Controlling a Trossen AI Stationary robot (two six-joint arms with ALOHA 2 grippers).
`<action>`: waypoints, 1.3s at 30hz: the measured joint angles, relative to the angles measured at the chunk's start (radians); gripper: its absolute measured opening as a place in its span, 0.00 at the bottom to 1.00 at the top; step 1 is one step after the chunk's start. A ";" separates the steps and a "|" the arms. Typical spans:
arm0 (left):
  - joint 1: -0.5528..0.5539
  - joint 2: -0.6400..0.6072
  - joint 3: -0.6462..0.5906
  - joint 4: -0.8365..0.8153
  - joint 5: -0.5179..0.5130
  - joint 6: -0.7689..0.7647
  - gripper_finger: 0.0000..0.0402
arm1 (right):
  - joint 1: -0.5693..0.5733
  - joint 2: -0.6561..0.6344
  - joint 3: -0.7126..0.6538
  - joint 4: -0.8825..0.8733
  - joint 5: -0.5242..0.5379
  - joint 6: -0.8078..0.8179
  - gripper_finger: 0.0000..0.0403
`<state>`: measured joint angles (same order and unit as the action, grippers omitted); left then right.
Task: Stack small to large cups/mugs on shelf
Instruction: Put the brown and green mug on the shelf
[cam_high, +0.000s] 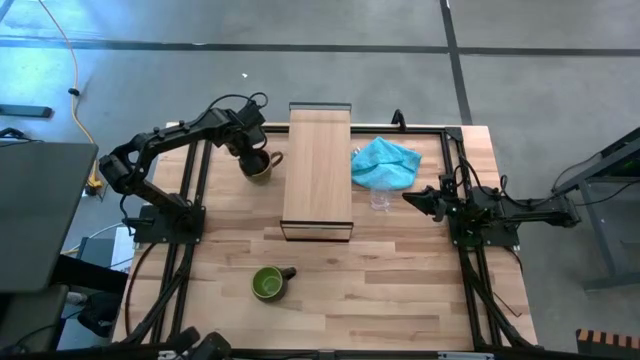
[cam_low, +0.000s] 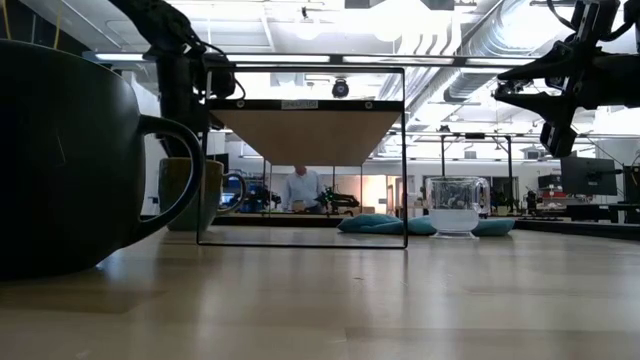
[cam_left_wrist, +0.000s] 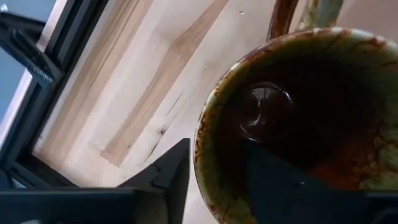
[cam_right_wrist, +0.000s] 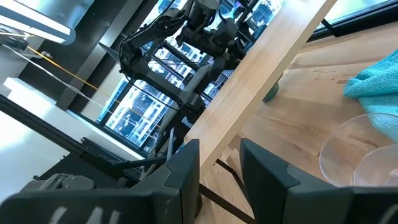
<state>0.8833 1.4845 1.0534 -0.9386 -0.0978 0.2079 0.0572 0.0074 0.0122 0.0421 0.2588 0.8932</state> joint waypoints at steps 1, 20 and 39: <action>0.000 0.000 0.000 0.000 0.000 0.018 0.37 | 0.000 0.000 0.000 0.000 0.000 0.000 0.26; 0.000 0.000 0.000 -0.004 -0.134 0.319 0.27 | 0.000 0.000 0.000 0.000 0.000 0.023 0.26; 0.000 0.000 0.000 0.021 -0.112 0.102 0.34 | 0.000 0.000 0.000 0.000 0.000 0.023 0.26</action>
<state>0.8833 1.4845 1.0531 -0.9172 -0.2100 0.3099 0.0574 0.0071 0.0120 0.0422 0.2588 0.9161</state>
